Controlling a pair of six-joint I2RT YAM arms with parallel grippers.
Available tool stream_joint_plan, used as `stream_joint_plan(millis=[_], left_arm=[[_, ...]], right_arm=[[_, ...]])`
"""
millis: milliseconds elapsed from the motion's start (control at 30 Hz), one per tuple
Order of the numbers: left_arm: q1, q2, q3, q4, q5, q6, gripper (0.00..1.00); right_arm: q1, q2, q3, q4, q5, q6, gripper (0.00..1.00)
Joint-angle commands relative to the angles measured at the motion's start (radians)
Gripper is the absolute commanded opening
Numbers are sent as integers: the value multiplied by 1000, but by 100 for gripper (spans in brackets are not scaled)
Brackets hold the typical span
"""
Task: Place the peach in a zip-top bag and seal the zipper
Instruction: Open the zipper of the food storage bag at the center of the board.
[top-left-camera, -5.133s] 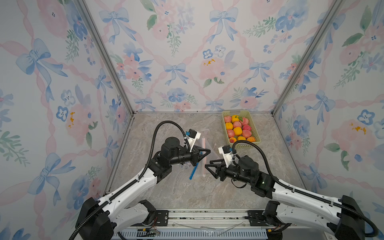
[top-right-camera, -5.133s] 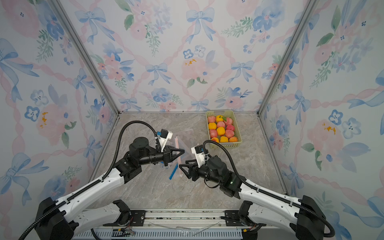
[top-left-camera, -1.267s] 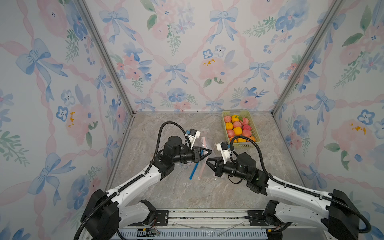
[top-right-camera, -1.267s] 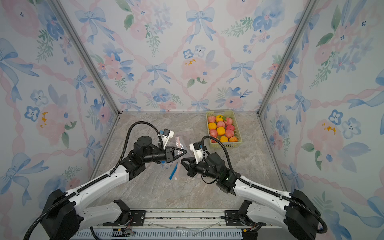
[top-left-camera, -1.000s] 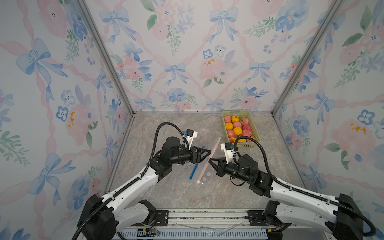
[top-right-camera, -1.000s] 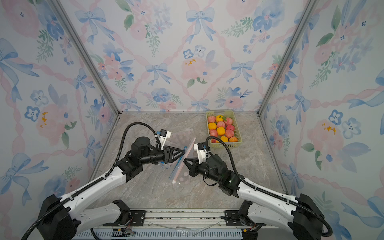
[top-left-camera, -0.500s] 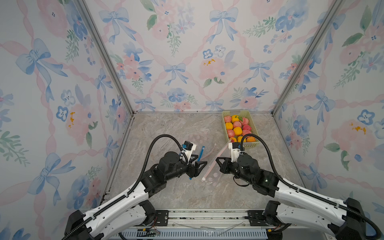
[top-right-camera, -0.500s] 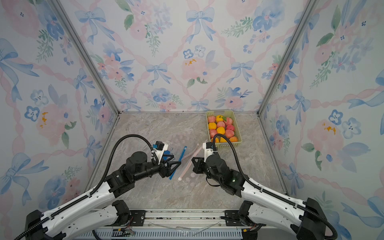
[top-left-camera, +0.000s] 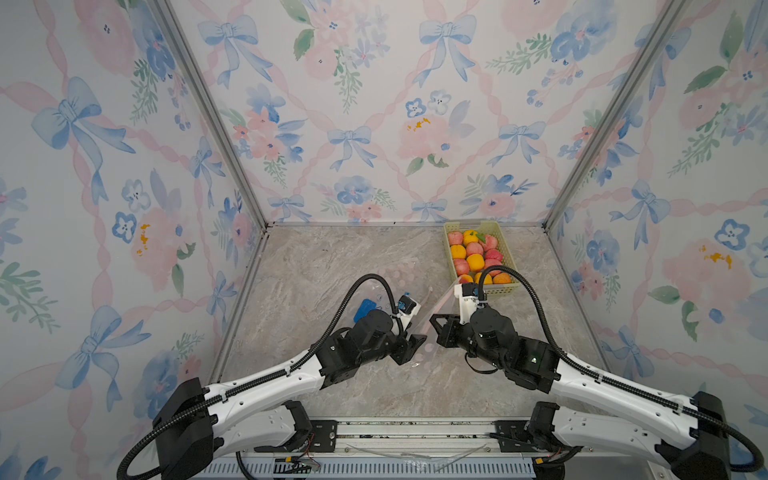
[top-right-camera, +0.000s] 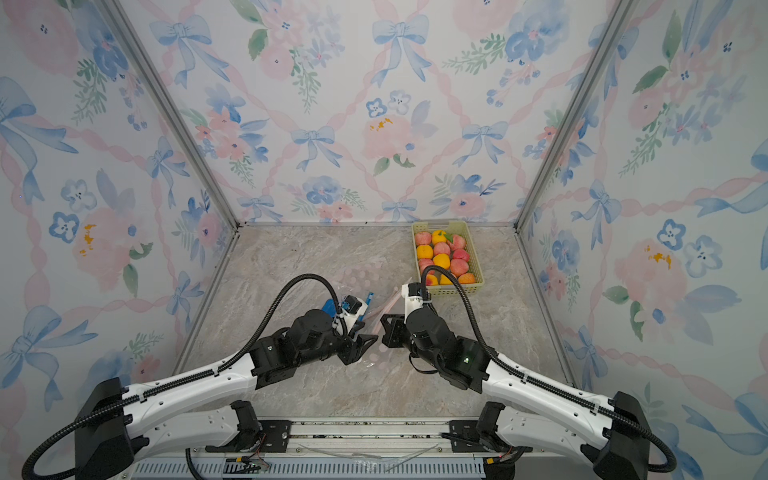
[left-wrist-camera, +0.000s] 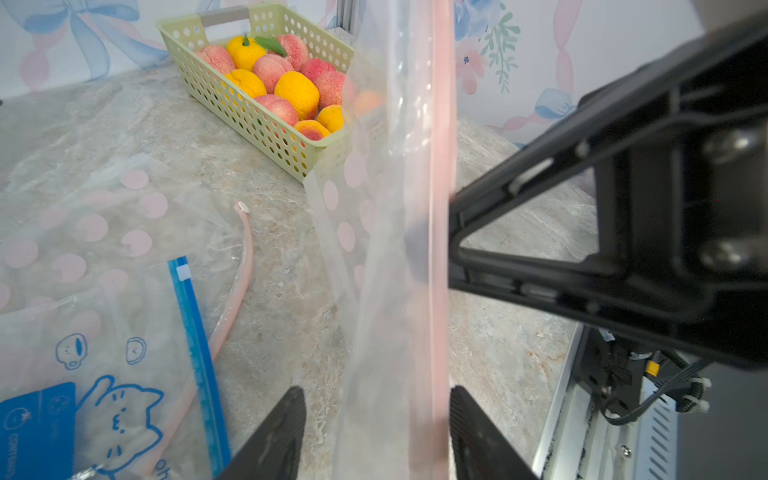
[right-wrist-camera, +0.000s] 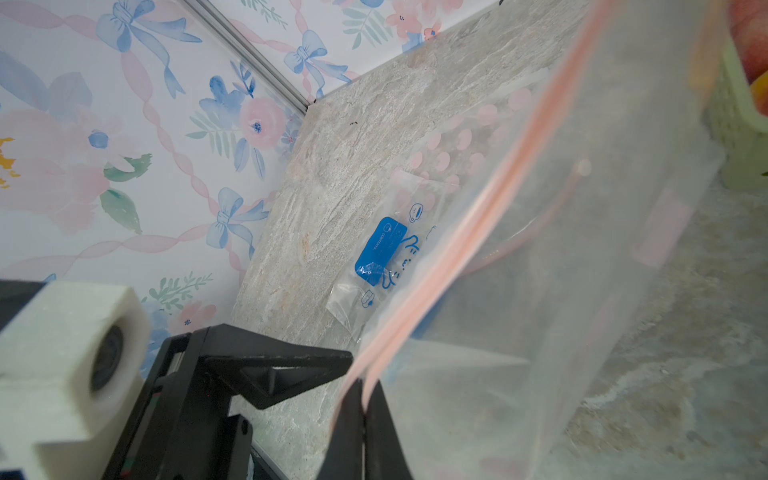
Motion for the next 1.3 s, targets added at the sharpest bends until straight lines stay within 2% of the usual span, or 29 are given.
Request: stream_joint_plan(millis=[0, 167, 533, 667, 833, 1133, 1267], left_arm=[[-4, 5, 27, 68, -70, -10, 50], [-2, 0, 28, 91, -151, -42, 34], [0, 61, 89, 70, -190, -45, 29], [4, 69, 98, 52, -243, -76, 16], [7, 20, 92, 25, -384, -112, 1], [6, -135, 73, -34, -556, -55, 0], [7, -153, 66, -68, -556, -57, 0]], right_arm=[[17, 10, 39, -39, 26, -17, 0], [33, 16, 54, -53, 32, -29, 0], [77, 93, 140, -100, 41, -85, 0], [94, 109, 171, -151, 81, -92, 0], [98, 98, 162, -202, 152, -56, 0], [46, 122, 136, -181, 185, -15, 0], [26, 167, 135, -106, 168, -20, 2]])
